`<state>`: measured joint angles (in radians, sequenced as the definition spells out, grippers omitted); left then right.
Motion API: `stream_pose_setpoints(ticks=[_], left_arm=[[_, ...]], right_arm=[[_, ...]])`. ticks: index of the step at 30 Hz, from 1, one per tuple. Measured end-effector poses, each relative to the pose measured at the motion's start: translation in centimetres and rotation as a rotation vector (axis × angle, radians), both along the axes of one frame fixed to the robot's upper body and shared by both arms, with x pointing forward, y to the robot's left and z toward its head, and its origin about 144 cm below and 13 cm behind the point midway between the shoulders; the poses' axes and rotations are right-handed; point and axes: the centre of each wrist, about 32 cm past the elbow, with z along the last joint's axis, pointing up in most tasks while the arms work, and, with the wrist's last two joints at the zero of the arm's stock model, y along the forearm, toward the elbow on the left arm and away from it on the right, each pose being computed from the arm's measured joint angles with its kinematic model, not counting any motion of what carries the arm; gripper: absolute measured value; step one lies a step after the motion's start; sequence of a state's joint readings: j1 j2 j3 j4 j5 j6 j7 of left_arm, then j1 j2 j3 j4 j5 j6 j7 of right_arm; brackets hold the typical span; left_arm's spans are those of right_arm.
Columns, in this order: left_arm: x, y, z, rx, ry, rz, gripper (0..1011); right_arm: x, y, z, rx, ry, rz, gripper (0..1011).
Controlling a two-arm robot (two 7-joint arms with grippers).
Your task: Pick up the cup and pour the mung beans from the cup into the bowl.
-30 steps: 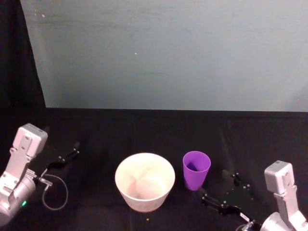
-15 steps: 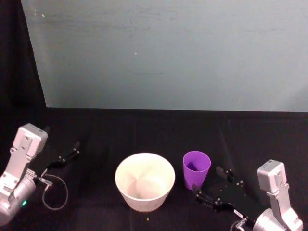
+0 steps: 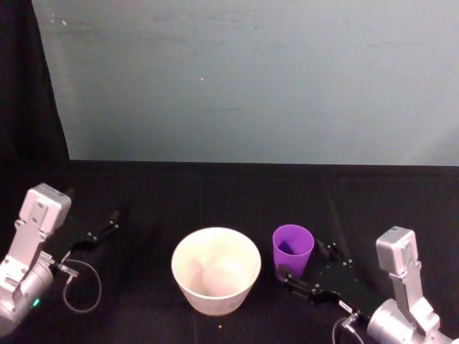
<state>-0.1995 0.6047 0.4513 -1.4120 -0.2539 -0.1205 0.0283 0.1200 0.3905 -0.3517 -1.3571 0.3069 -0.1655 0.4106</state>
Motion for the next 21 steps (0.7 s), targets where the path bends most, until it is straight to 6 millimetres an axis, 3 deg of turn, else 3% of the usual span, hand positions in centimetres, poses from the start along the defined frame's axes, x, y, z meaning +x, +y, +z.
stream_pose_setpoints(ticks=[21], left_arm=[[0.0, 0.0, 0.0, 0.000, 0.000, 0.000, 1003]], right_arm=[[2.1, 1.0, -0.5, 0.019, 0.028, -0.008, 1004]])
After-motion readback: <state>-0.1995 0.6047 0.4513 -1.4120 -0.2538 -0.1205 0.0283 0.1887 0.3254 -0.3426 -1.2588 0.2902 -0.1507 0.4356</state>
